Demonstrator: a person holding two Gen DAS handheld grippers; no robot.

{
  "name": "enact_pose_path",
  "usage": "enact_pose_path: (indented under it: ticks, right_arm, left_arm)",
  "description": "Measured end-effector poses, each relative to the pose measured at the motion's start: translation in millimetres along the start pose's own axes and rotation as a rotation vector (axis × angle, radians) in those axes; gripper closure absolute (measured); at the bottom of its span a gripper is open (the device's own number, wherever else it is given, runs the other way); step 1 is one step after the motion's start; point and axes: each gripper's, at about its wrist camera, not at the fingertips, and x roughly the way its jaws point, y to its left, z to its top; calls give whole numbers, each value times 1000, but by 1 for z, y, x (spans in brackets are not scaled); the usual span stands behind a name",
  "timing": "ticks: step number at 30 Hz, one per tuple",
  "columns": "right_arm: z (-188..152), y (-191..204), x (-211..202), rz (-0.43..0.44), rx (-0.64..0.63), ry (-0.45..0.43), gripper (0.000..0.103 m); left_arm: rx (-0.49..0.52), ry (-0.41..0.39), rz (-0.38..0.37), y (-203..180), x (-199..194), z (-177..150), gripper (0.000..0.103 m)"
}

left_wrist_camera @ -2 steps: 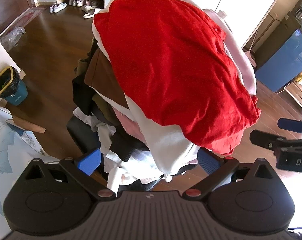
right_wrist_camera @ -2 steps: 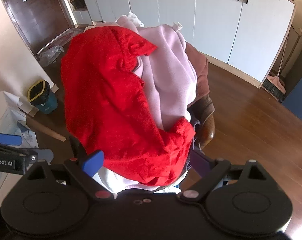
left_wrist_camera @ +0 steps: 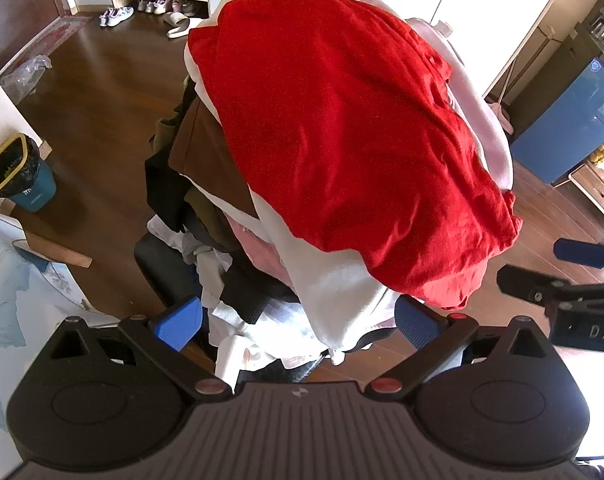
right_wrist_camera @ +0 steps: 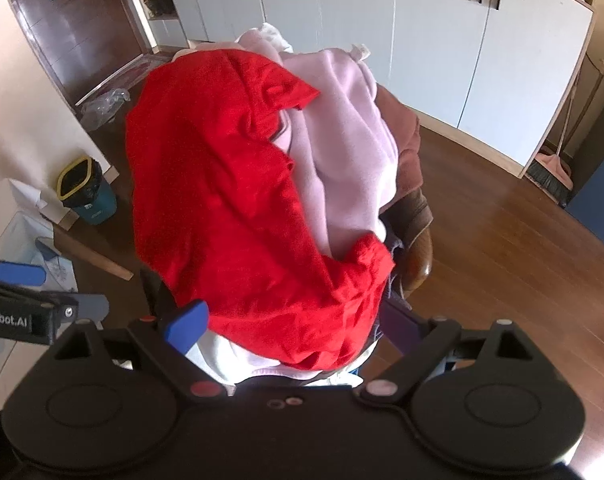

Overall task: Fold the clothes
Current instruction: 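Reach both grippers toward the red T-shirt on the clothes pile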

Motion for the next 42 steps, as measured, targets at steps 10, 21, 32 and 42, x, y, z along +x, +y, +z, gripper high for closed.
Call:
enact_pose_path:
  ticks: [10,21,32,42]
  right_arm:
    - [-9,3,1,19,1,1,0]
    - [-10,1,4,24,-21,9,0]
    - [-11,-1,3,22,-35,7,0]
    - [-12,-1,3,25,-52,6,0]
  left_arm:
    - [-8,-1,-24,-1,-2,-2,0]
    - [-18,5,-25,-3,-2,-5,0]
    - [-9,4,-26,-5,-2,-5,0]
    - [-5,3,-27,-8,-3,-7,0]
